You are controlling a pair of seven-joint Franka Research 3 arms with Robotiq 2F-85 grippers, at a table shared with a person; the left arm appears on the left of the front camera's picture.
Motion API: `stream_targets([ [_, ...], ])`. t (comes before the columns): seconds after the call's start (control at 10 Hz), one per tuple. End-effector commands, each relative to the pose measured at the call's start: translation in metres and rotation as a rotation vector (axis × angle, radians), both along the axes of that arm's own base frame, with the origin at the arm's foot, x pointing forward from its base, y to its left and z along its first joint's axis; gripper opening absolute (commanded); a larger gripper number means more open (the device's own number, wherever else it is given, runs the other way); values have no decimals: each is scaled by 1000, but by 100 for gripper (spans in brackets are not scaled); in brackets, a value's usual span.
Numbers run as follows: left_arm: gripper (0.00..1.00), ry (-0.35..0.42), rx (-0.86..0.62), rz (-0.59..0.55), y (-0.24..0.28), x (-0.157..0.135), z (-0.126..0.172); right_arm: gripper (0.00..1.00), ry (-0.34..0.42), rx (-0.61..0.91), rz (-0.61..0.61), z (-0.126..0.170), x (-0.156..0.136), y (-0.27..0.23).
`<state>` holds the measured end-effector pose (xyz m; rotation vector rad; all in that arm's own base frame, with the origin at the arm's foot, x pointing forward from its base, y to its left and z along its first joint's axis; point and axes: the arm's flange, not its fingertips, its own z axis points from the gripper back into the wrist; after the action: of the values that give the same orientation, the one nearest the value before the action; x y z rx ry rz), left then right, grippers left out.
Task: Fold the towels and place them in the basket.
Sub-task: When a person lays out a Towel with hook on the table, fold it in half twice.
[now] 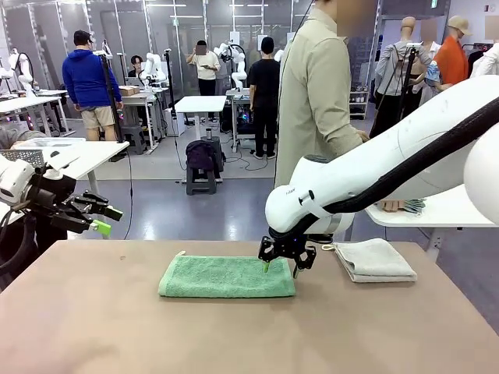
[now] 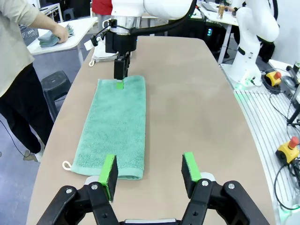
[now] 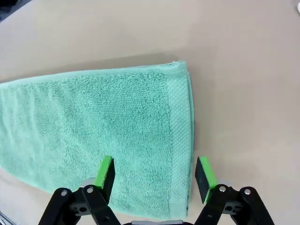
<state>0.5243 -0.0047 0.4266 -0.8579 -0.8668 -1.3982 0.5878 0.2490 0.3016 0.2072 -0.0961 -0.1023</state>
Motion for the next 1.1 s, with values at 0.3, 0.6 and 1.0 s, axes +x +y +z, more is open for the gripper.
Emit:
stream_targets([
  [0.3, 70, -7, 20, 7, -1, -4, 0, 87, -20, -56, -51, -6, 10, 7],
  [0.6, 70, -7, 20, 7, -1, -4, 0, 67, -2, -50, -43, -7, 11, 9],
  [1.0, 70, -7, 20, 7, -1, -4, 0, 42, 0, -55, -34, -6, 11, 7],
])
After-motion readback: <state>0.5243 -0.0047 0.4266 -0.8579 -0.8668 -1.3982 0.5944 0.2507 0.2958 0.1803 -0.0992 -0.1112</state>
